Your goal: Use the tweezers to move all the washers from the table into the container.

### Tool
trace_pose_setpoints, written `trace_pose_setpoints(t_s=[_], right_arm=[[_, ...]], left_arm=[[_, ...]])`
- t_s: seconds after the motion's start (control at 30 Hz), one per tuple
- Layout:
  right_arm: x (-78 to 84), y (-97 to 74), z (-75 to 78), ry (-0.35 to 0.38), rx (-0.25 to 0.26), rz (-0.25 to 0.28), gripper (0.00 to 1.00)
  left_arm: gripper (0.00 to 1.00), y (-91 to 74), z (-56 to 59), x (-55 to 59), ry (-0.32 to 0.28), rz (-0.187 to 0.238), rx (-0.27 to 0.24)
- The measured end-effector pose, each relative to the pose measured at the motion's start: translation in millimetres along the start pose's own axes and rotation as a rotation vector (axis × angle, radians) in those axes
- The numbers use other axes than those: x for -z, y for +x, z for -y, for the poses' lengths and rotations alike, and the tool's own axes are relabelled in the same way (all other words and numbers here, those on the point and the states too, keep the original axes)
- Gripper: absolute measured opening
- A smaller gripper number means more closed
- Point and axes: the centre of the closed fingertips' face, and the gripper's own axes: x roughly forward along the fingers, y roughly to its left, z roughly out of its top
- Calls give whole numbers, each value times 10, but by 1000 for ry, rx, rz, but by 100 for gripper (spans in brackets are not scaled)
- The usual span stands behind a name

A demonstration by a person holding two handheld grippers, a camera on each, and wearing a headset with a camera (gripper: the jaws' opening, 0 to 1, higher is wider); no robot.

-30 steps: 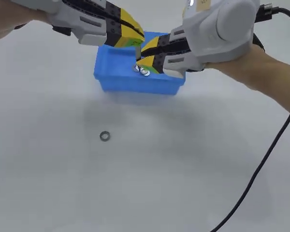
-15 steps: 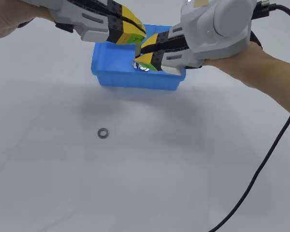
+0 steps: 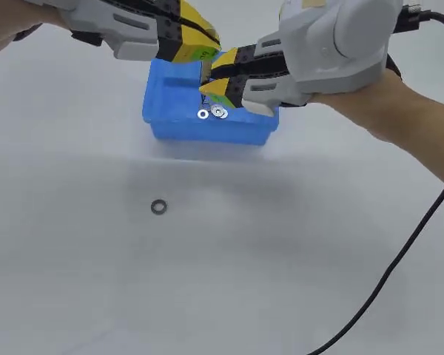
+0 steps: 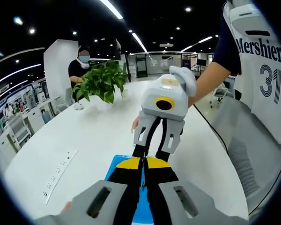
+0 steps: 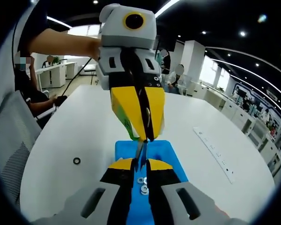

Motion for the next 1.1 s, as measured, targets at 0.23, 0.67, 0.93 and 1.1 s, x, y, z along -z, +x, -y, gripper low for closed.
trace_pose_setpoints(t_s=[0.23, 0.67, 0.93, 1.1], right_arm=[[-252, -123, -190, -8, -12, 48, 11], [-350, -96, -836, -8, -97, 55, 11], [-240, -14, -1155, 7, -154, 31, 11], [-151, 49, -1287, 13, -180, 17, 11]], left_arm=[[5, -195, 247, -190, 53, 8, -14], [5, -453, 766, -49, 0, 6, -35], [5, -467, 990, 154, -68, 8, -48], [5, -435, 1078, 271, -95, -7, -44]])
